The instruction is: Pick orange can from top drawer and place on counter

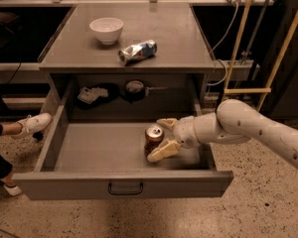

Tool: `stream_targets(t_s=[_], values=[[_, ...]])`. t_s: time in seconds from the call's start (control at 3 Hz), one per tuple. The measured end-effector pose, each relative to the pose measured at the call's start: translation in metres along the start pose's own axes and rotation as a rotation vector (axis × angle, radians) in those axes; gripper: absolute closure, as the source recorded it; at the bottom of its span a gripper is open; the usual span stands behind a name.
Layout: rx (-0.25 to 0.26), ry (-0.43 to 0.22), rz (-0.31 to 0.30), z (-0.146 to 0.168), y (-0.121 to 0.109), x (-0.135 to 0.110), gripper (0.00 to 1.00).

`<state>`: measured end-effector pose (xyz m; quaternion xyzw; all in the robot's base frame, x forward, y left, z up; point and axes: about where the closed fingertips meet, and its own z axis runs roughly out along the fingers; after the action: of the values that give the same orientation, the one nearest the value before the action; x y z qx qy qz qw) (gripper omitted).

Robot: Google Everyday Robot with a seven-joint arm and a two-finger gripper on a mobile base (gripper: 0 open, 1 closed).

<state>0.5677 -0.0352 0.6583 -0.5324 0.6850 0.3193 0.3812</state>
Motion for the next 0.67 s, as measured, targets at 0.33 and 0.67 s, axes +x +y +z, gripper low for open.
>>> stream_targets(t_s=[0.33,0.67], values=[[0.0,0.0,0.0,0.0,0.0,0.0,0.42],[0.0,0.0,0.0,0.0,0.0,-0.0001,0.65]])
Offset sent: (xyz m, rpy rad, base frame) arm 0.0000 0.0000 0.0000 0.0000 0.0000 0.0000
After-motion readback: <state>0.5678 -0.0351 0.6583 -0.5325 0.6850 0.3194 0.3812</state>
